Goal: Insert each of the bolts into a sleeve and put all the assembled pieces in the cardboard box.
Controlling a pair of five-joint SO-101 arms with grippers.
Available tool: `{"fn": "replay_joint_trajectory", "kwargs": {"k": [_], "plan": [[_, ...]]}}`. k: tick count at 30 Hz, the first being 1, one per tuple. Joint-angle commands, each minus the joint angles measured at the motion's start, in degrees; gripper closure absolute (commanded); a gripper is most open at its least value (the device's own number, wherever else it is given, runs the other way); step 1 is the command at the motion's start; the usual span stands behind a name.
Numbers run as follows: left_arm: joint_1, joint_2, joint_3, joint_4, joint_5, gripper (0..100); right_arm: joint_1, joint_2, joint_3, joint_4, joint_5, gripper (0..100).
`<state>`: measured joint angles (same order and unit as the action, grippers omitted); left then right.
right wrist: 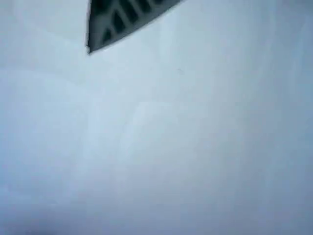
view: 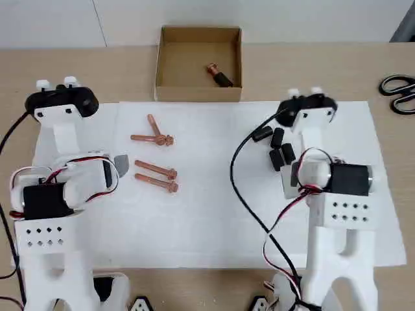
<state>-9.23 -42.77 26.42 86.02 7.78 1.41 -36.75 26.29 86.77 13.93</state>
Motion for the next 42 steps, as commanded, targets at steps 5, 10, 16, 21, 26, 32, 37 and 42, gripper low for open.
{"fn": "replay_joint_trajectory", "kwargs": {"k": [5, 10, 16, 21, 26, 32, 37, 42], "plan": [[-0.09, -1.49, -0.66, 0.26, -0.26, 77, -2.33, 3.03, 0.0, -5.32, 3.16, 77.5], [-0.18, -1.49, -0.57, 0.26, -0.26, 77, -2.33, 15.43, -4.04, -8.4, 3.08, 77.5], [-0.18, -1.49, -0.4, 0.26, -0.26, 77, -2.51, 29.58, -18.64, -5.67, 1.05, 77.6], [-0.18, -1.49, -0.4, 0.26, -0.26, 77, -2.68, 39.69, -30.07, -2.77, 1.05, 77.8], [-0.18, -1.49, -0.4, 0.26, -0.26, 77, -6.64, 47.52, -36.48, -1.36, 0.97, 84.6], [-0.18, -1.49, -0.4, 0.26, -0.26, 77, -9.19, 52.26, -39.47, -1.89, 0.97, 85.9], [-0.18, -1.49, -0.4, 0.26, -0.26, 77, -7.87, 54.9, -41.49, -2.33, 1.05, 85.9], [-0.18, -1.49, -0.31, 0.26, -0.26, 77, -6.55, 57.45, -41.58, -2.77, 1.05, 86.0]]}}
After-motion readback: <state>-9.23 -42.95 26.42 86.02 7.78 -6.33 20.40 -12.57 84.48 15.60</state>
